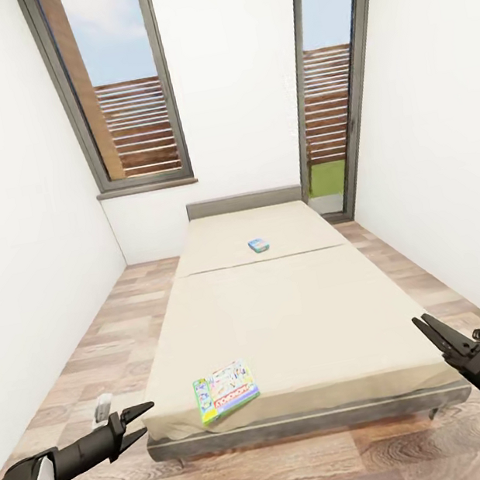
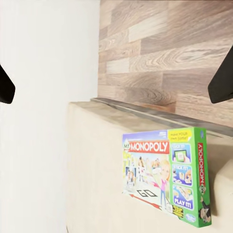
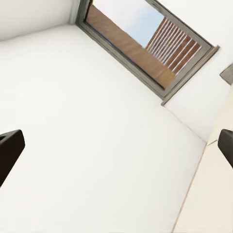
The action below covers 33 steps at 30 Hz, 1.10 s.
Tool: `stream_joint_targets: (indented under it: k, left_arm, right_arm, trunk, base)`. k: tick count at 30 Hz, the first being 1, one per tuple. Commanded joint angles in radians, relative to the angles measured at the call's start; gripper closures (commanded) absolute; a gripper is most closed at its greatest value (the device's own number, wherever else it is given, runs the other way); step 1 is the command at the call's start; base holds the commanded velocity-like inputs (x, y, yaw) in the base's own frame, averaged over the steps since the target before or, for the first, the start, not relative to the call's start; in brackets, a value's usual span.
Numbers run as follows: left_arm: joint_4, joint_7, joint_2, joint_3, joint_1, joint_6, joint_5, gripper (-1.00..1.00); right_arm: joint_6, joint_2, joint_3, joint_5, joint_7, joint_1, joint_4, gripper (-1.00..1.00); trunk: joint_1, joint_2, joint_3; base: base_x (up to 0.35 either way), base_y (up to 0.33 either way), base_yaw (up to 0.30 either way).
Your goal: Put all the toys in the child's room - the three board games (two on the bed and one on the table), the two jigsaw puzzles on the table, and the tennis ball on the table - inside the toy box on the table in the child's room.
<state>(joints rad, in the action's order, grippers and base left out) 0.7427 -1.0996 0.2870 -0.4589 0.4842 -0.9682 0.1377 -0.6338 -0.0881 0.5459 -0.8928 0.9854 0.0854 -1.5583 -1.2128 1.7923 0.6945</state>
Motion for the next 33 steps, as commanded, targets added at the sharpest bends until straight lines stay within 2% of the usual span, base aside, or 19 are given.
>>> stream_joint_targets:
  k: [1,14,21,27,33]
  left_arm:
    - [0.000,-0.003,0.000,-0.001,0.001,-0.005,0.000,-1.00]
    - [0.000,-0.004,0.001,-0.002,0.001,-0.004,0.000,-1.00]
    - [0.000,-0.006,0.011,-0.004,0.001,-0.004,0.001,-1.00]
    - [-0.001,-0.005,0.015,-0.033,0.001,-0.003,0.000,-1.00]
    - [-0.001,-0.005,0.015,-0.039,0.001,-0.002,0.000,-1.00]
  right_arm:
    - [-0.015,-0.001,0.000,-0.006,0.000,0.001,0.001,-1.00]
    - [-0.111,-0.008,0.002,-0.004,-0.003,0.002,0.002,-1.00]
    - [-0.118,-0.009,0.000,-0.003,-0.007,0.002,0.003,-1.00]
    - [-0.119,-0.011,0.004,0.001,-0.007,0.002,0.003,-1.00]
    - [-0.118,-0.012,0.005,0.001,-0.006,0.002,0.003,-1.00]
  trunk:
    - [-0.004,0.008,0.004]
    - [-0.054,0.099,0.045]
    - [-0.080,0.148,0.067]
    - [-0.103,0.190,0.086]
    - [-0.126,0.232,0.104]
  base:
    - [0.000,0.000,0.000]
    - [0.000,0.000,0.000]
    - [0.000,0.000,0.000]
    - [0.000,0.000,0.000]
    - [0.000,0.000,0.000]
